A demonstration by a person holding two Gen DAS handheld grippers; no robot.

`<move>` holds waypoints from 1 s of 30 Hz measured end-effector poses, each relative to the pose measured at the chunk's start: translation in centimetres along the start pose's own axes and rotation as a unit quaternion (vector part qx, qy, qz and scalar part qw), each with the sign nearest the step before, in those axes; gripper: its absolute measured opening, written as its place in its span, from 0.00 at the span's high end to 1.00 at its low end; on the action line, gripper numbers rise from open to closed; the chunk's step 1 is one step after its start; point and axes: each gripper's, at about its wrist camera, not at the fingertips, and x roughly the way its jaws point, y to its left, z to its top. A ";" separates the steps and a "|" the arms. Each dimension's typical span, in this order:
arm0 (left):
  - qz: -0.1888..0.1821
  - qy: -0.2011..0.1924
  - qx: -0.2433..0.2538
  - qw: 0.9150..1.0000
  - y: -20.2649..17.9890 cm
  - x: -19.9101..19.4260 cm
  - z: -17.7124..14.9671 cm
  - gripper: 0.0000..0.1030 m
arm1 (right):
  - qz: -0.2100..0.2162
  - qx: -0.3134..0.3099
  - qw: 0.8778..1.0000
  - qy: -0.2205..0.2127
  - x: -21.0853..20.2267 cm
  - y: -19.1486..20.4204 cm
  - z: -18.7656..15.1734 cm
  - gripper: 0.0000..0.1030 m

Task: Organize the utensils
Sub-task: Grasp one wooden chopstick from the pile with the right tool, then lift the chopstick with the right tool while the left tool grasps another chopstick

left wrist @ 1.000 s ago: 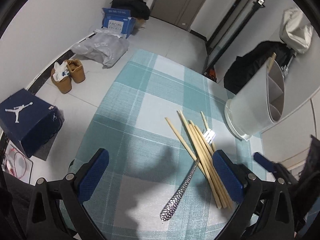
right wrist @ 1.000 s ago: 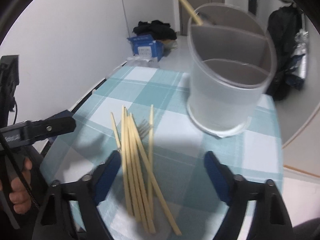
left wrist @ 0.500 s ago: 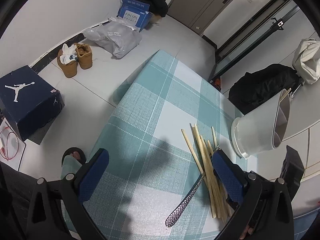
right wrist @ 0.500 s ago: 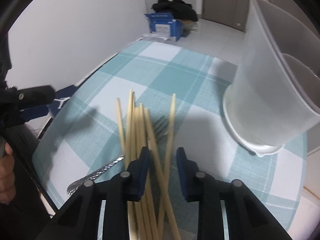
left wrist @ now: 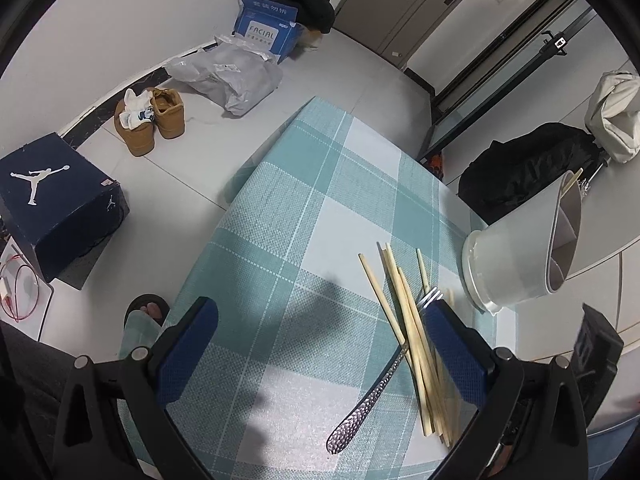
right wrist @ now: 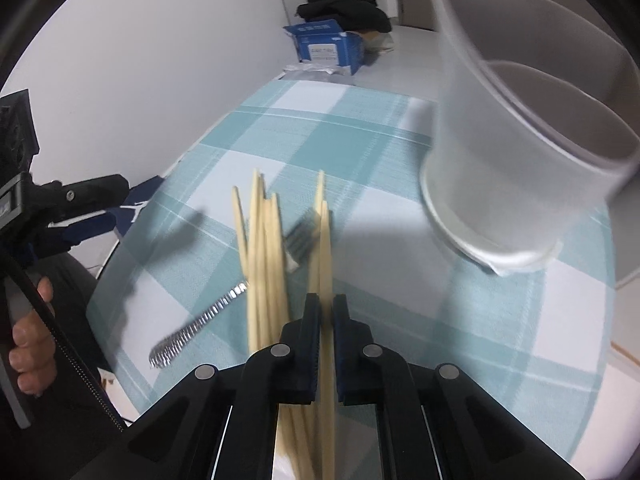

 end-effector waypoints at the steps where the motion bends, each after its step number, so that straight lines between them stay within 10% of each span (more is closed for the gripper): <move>1: 0.001 0.000 0.001 1.000 0.0 0.0 0.0 0.01 | -0.005 0.002 1.000 0.004 -0.2 -0.2 -0.3 0.95; 24: 0.029 -0.001 0.020 0.999 -1.3 0.5 0.1 0.01 | -0.064 -0.084 0.994 0.001 0.4 -0.5 -1.4 0.89; 30: 0.025 0.016 0.023 0.999 -2.1 1.5 1.0 0.02 | -0.004 -0.020 1.000 -0.008 -0.1 -2.3 -0.8 0.96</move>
